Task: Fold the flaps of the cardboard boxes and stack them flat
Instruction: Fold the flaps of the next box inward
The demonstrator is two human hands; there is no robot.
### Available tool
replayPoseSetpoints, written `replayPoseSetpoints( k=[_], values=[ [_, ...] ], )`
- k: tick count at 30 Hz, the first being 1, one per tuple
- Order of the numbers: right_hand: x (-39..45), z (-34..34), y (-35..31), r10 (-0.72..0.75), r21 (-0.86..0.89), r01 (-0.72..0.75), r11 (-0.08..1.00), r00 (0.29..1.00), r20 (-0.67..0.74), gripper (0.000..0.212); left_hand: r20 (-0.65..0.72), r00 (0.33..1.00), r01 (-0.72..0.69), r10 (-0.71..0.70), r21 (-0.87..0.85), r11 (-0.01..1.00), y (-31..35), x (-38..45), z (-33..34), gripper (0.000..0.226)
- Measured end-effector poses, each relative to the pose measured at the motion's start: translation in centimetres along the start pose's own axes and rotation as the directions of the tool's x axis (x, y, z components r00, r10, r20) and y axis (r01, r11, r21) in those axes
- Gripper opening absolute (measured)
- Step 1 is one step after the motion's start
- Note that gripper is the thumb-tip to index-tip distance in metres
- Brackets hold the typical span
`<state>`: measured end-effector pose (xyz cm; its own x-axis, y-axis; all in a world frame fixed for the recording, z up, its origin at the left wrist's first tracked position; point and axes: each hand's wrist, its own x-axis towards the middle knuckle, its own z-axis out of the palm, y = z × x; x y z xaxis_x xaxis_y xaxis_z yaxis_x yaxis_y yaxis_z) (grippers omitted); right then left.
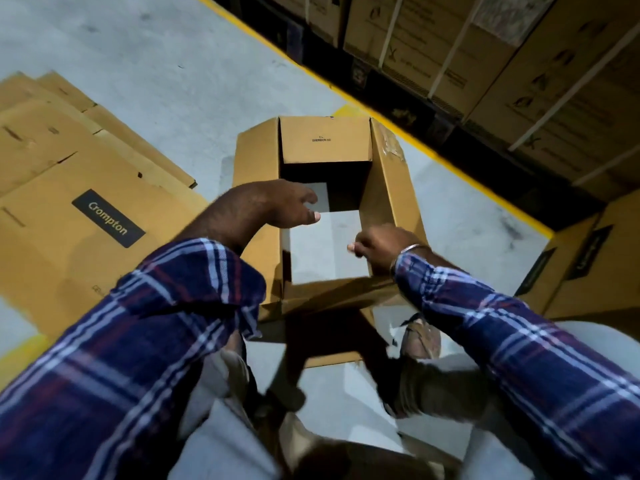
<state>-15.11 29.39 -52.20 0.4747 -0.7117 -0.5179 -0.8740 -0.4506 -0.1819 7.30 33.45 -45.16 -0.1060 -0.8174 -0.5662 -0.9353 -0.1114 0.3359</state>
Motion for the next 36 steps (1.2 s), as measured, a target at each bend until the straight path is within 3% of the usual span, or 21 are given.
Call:
replayPoseSetpoints(
  k=[2, 5, 9, 16, 20, 31, 36],
  values=[
    [-2.5, 2.0, -0.7, -0.019, -0.009, 0.021, 1.000, 0.988, 0.153, 0.037, 0.006, 1.000, -0.001, 0.001, -0.003, 1.000, 0.3, -0.3, 0.0, 0.061],
    [-4.0, 6.0, -1.3, -0.003, -0.110, 0.035, 0.993, 0.960, 0.280, 0.058, 0.005, 1.000, -0.001, 0.001, 0.001, 1.000, 0.5, -0.6, 0.2, 0.067],
    [-2.5, 9.8, -1.2, -0.071, -0.305, 0.111, 0.946, 0.988, 0.138, 0.064, 0.002, 1.000, -0.002, 0.002, 0.011, 1.000, 0.4, -0.5, 0.5, 0.074],
    [0.4, 11.8, -0.9, -0.090, -0.324, 0.096, 0.941, 0.995, 0.034, 0.041, 0.016, 1.000, -0.016, 0.016, 0.026, 1.000, 0.5, 0.5, 0.4, 0.074],
    [2.2, 12.4, -0.7, -0.094, -0.292, 0.098, 0.951, 0.995, 0.027, 0.025, 0.006, 1.000, -0.028, 0.028, 0.032, 0.999, 0.4, 1.2, 0.1, 0.073],
    [2.5, 12.7, -0.9, -0.132, -0.263, 0.144, 0.954, 0.989, 0.065, 0.029, 0.027, 0.999, -0.048, 0.046, 0.048, 0.998, 0.6, 1.2, -0.1, 0.071],
    [1.5, 12.4, -1.0, -0.132, -0.228, 0.150, 0.962, 0.987, 0.091, 0.019, 0.032, 0.999, -0.043, 0.042, 0.046, 0.998, 0.8, 0.7, 0.2, 0.071]
  ],
)
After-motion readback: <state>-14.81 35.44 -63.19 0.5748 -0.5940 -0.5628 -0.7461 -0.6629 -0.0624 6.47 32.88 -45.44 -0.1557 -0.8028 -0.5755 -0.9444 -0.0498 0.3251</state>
